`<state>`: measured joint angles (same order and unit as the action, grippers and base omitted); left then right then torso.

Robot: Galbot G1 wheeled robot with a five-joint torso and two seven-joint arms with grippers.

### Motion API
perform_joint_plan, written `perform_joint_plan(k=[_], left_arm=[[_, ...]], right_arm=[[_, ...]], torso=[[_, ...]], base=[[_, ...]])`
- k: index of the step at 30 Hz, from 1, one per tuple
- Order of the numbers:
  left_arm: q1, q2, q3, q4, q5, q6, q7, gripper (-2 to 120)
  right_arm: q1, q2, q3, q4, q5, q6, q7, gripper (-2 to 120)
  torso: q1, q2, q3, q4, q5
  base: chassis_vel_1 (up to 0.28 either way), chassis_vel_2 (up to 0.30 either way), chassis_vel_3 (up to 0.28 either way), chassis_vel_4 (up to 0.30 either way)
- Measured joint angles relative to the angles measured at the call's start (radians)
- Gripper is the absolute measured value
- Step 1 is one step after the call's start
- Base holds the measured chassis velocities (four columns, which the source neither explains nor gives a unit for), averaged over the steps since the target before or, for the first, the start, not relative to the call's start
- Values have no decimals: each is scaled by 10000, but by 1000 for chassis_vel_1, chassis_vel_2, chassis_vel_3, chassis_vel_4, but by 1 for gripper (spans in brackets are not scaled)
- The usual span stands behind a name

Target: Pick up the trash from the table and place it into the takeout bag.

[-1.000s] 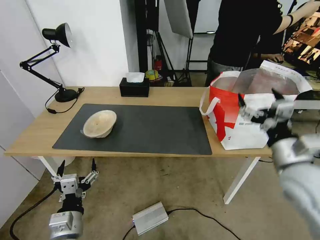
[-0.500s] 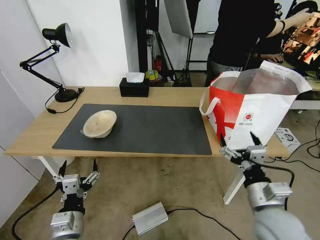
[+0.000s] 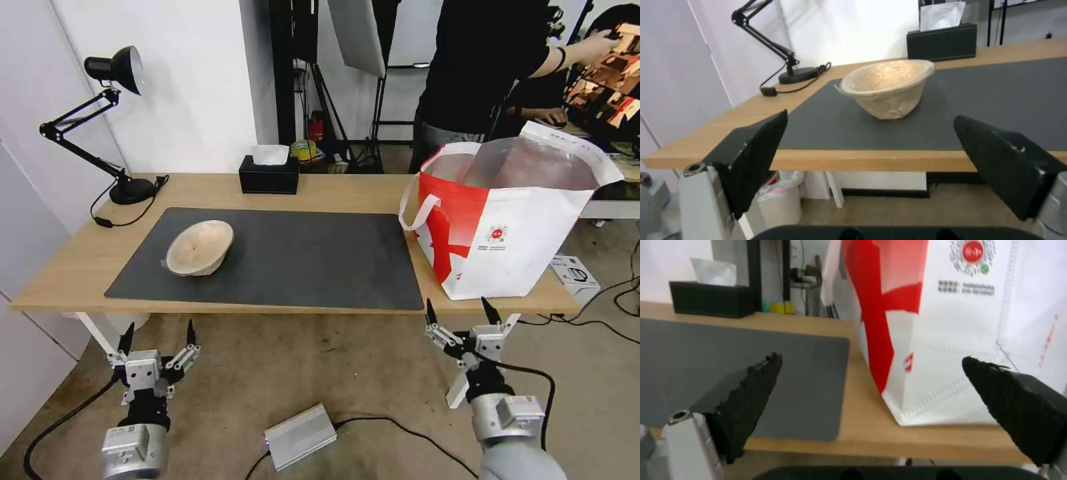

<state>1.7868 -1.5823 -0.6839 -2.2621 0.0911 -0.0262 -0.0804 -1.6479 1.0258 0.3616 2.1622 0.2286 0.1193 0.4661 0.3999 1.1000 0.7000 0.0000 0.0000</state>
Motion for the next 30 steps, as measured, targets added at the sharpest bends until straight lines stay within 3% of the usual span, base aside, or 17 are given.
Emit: perform_joint_plan(k=[30], left_arm=[[-81,54,-15,-1,7,12,33,100]], right_arm=[[-174,148,-201,-890,-250,478,272,100]], torso=[[0,-1,0,0,0]], base=[[0,0,0,0]])
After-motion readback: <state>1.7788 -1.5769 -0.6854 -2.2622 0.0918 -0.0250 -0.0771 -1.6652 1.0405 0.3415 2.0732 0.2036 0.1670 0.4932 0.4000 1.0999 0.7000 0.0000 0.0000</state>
